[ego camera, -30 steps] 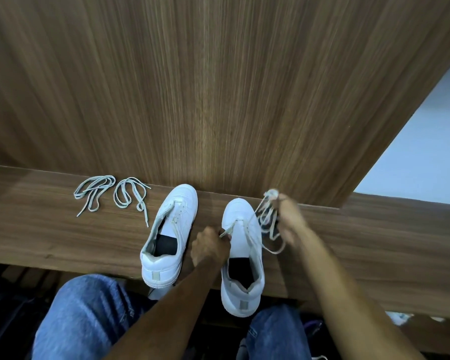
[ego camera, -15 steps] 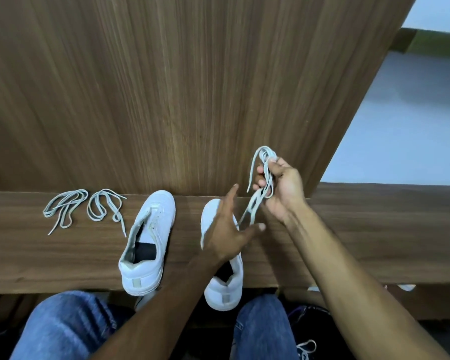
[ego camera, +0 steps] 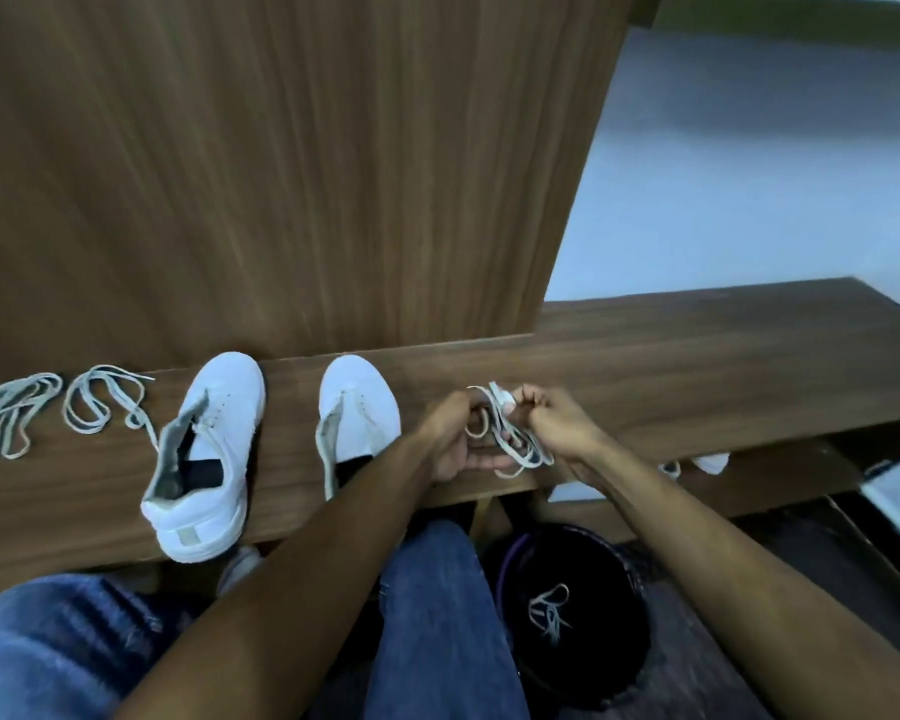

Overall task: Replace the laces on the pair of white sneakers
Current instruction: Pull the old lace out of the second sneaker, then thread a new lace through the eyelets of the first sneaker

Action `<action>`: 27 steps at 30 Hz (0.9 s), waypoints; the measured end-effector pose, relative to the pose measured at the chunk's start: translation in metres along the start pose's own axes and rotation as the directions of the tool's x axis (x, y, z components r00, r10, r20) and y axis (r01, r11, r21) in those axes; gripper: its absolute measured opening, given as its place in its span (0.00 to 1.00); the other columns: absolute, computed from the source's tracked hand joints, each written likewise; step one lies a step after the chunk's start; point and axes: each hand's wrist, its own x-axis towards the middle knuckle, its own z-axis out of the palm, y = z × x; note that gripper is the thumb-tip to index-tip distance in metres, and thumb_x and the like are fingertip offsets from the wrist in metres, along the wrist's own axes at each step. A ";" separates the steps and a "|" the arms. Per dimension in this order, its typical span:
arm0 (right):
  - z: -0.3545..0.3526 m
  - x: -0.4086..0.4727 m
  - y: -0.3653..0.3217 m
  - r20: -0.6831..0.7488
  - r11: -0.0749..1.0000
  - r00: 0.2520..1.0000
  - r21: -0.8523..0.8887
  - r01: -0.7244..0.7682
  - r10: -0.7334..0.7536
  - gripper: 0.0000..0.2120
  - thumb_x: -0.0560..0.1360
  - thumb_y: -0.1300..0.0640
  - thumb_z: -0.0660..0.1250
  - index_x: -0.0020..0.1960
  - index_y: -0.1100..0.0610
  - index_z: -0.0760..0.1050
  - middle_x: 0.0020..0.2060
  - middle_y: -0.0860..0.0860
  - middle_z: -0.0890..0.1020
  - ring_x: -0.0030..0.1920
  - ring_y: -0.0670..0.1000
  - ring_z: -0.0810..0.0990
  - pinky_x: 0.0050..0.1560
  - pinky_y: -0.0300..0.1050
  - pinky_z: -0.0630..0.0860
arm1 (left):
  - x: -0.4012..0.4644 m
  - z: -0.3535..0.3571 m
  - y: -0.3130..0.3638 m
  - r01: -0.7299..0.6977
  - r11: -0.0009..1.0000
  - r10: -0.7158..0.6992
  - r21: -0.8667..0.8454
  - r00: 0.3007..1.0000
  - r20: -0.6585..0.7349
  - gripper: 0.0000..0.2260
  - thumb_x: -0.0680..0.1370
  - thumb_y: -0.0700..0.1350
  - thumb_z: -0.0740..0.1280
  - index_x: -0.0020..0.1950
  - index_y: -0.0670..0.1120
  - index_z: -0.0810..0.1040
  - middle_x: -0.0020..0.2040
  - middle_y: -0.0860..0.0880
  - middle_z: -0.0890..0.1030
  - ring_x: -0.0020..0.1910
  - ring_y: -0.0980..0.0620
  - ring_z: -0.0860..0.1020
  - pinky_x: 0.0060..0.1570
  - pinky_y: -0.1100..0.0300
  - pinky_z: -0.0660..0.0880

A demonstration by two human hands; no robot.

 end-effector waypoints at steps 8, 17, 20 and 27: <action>-0.049 -0.040 0.108 -0.084 0.954 0.981 -0.234 -0.189 0.174 0.18 0.74 0.69 0.61 0.29 0.53 0.72 0.26 0.45 0.76 0.29 0.43 0.72 0.34 0.41 0.70 | 0.032 0.085 -0.090 0.209 0.945 -0.219 0.253 0.976 0.011 0.12 0.76 0.37 0.56 0.56 0.43 0.76 0.40 0.45 0.78 0.38 0.48 0.78 0.45 0.50 0.79; -0.083 -0.052 0.196 -0.098 0.815 0.899 -0.389 -0.430 0.428 0.08 0.76 0.60 0.63 0.49 0.62 0.78 0.47 0.58 0.80 0.47 0.54 0.78 0.45 0.43 0.71 | 0.074 0.112 -0.153 0.150 0.679 -0.205 0.719 0.979 -0.010 0.18 0.74 0.43 0.64 0.64 0.46 0.75 0.58 0.42 0.79 0.53 0.43 0.79 0.51 0.52 0.77; -0.091 -0.045 0.189 -0.181 0.829 0.898 -0.347 -0.439 0.400 0.11 0.76 0.59 0.61 0.55 0.61 0.77 0.51 0.57 0.81 0.51 0.57 0.79 0.46 0.43 0.71 | 0.080 0.111 -0.138 -0.028 0.567 -0.083 0.824 0.992 0.091 0.20 0.73 0.42 0.64 0.65 0.45 0.75 0.57 0.45 0.79 0.55 0.45 0.78 0.51 0.57 0.75; -0.077 -0.006 0.122 -0.264 0.972 0.952 -0.133 -0.193 0.153 0.16 0.77 0.66 0.62 0.35 0.52 0.76 0.31 0.46 0.77 0.36 0.46 0.74 0.41 0.41 0.70 | 0.069 0.070 -0.074 -0.200 0.781 0.199 0.592 0.978 0.069 0.09 0.74 0.38 0.67 0.53 0.45 0.80 0.43 0.48 0.79 0.43 0.52 0.77 0.47 0.59 0.75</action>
